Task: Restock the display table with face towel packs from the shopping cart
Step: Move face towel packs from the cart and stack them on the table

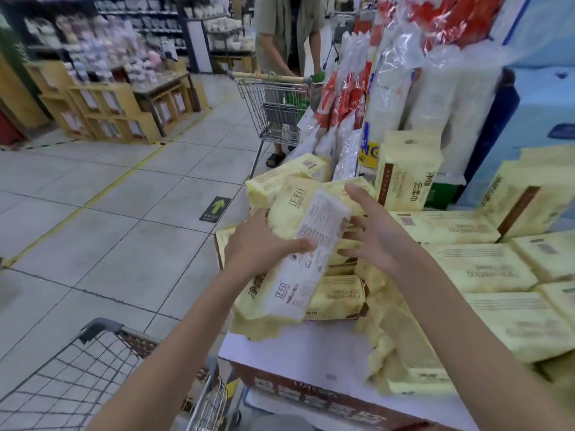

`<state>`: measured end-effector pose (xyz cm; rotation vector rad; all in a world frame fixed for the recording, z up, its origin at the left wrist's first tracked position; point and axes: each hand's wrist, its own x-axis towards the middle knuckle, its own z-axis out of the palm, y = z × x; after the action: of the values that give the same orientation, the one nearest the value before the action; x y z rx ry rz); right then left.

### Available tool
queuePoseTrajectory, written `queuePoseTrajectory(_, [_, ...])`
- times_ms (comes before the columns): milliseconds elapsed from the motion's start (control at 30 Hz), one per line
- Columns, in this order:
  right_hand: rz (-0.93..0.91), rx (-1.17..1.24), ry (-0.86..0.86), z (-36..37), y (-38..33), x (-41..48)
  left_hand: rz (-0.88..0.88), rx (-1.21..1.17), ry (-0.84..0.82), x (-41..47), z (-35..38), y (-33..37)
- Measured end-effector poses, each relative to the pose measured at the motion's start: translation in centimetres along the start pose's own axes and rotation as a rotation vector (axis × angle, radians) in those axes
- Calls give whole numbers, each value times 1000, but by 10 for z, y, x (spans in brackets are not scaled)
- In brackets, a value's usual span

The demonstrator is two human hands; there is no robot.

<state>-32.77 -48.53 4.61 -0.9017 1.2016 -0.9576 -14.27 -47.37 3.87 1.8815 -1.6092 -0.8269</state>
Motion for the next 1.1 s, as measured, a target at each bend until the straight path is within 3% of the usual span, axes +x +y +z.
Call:
queuePoseTrajectory(133, [23, -75, 132, 8, -3, 12, 94, 198, -11, -1, 12, 14])
queuePoseTrajectory(233, [-8, 39, 244, 8, 5, 19, 180, 291, 37, -3, 17, 24])
queuePoseTrajectory(267, [-13, 103, 259, 6, 7, 21, 181, 237, 9, -3, 16, 25])
queuePoseTrajectory(400, [-10, 345, 255, -9, 16, 24, 27, -370, -144, 3, 1, 6])
queuePoseTrajectory(500, [-70, 514, 187, -14, 25, 25, -226, -471, -157, 10, -5, -21])
queuePoseTrajectory(633, [-237, 659, 44, -16, 32, 29, -525, -693, -420, 10, -1, -53])
queuePoseTrajectory(700, [-296, 658, -11, -13, 36, 30, -585, -917, -549, 13, 3, -58])
queuePoseTrajectory(767, [-340, 672, -64, -12, 40, 32, -596, -1072, -567, 15, 5, -55])
queuePoseTrajectory(900, [-276, 689, -105, -20, 46, 34, -531, -1152, -476, 22, 9, -53])
queuePoseTrajectory(1100, [7, 753, 86, -22, 54, 37, -139, -805, -232, 49, 1, -63])
